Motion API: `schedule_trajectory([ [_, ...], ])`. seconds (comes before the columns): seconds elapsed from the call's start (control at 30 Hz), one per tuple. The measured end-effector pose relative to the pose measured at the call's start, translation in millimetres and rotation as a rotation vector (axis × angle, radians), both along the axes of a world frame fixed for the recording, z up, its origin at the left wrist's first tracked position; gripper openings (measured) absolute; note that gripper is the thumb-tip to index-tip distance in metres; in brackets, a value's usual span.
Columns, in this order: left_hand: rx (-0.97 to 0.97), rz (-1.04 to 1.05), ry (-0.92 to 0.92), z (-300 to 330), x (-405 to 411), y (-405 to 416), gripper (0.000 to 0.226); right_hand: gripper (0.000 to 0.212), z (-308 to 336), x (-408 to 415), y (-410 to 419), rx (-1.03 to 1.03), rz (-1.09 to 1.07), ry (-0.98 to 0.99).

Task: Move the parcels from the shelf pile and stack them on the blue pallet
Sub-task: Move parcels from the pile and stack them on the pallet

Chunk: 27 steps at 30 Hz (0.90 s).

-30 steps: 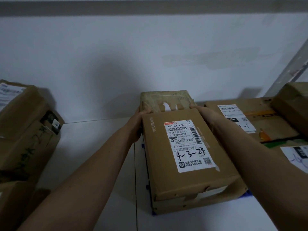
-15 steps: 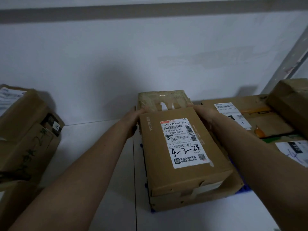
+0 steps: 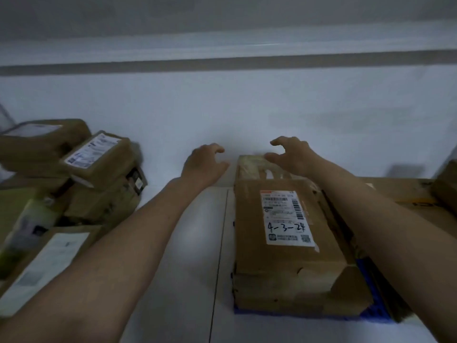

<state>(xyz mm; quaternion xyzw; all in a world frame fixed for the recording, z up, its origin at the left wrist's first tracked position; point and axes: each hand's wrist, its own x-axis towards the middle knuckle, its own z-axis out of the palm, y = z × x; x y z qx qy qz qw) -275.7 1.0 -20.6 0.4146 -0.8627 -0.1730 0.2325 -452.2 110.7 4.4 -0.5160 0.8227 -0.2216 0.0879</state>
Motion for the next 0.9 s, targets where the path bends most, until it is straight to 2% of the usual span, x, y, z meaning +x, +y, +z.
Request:
schedule_trajectory([
  [0.13, -0.024, 0.073, -0.145, 1.3, 51.7, 14.5, 0.046, 0.059, 4.1, 45.3, -19.6, 0.057, 0.181, 0.017],
  [0.27, -0.036, 0.194, -0.194, 5.5, 106.6, 29.0, 0.044, 0.063, 7.0, 95.9, -30.9, 0.071, 0.318, 0.011],
  [0.57, -0.025, 0.28, -0.205, 21.7, 207.4, 67.1, 0.034, 0.06, 17.6, 212.4, -25.6, 0.046, 0.49, -0.036],
  [0.73, 0.049, 0.328, -0.078, 24.4, 283.7, 88.9, 0.031, 0.048, 22.6, 291.9, -14.1, 0.054, 0.604, -0.022],
  [0.9, 0.101, 0.386, -0.088, 14.6, 367.8, 99.9, 0.023, 0.047, 19.4, 370.3, -3.1, 0.065, 0.657, -0.035],
])
